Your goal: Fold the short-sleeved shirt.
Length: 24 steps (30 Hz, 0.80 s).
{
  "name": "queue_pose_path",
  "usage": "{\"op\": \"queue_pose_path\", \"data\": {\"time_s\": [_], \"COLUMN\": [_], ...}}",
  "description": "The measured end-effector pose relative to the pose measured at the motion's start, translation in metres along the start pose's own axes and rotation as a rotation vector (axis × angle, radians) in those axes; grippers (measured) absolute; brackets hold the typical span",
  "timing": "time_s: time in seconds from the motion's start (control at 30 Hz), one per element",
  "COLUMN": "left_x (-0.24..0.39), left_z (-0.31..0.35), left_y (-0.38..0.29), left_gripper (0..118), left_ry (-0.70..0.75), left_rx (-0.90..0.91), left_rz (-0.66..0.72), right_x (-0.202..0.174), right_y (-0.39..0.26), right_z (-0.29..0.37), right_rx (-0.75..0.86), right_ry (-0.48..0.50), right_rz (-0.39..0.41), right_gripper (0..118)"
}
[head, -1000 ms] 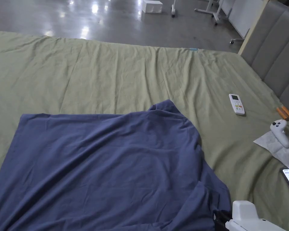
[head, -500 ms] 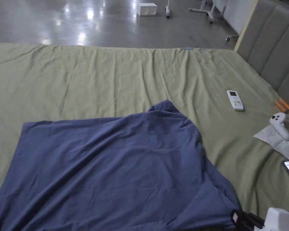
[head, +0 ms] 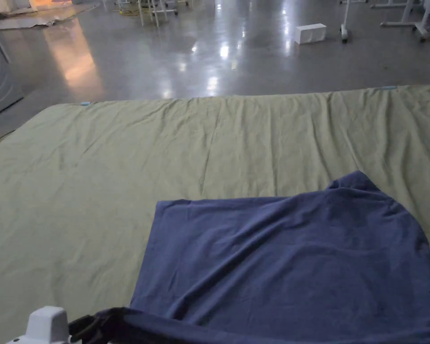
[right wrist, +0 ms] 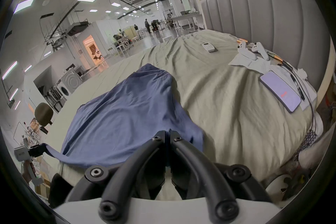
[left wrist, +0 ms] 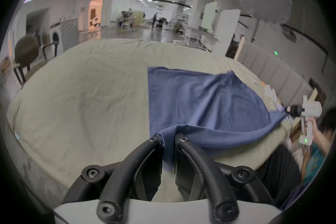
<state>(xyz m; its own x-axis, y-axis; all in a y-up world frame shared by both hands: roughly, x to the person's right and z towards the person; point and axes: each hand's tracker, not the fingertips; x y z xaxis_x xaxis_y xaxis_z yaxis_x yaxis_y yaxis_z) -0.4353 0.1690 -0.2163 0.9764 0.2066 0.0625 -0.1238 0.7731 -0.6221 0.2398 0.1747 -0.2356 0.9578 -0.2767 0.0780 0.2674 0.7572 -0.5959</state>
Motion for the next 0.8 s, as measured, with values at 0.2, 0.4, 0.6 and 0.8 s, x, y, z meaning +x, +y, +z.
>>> {"op": "queue_pose_path", "data": {"time_s": [0.2, 0.4, 0.6, 0.8], "left_x": [-0.027, -0.044, -0.048, -0.048], "left_z": [-0.066, -0.15, -0.199, -0.162], "left_y": [0.063, 0.101, 0.091, 0.087], "left_gripper": [12, 12, 16, 73], "left_ry": [0.013, 0.041, 0.096, 0.171], "left_rx": [-0.017, -0.132, -0.239, -0.198], "left_rz": [0.1, 0.166, 0.144, 0.154], "right_x": [-0.012, -0.033, -0.024, -0.012], "right_y": [0.068, 0.111, 0.101, 0.097], "right_z": [-0.081, -0.158, -0.21, -0.179], "right_rx": [-0.019, -0.14, -0.258, -0.228], "right_ry": [-0.03, -0.118, -0.179, -0.184], "right_rz": [0.019, 0.189, 0.199, 0.152], "right_gripper": [5, 5, 32, 71]}}
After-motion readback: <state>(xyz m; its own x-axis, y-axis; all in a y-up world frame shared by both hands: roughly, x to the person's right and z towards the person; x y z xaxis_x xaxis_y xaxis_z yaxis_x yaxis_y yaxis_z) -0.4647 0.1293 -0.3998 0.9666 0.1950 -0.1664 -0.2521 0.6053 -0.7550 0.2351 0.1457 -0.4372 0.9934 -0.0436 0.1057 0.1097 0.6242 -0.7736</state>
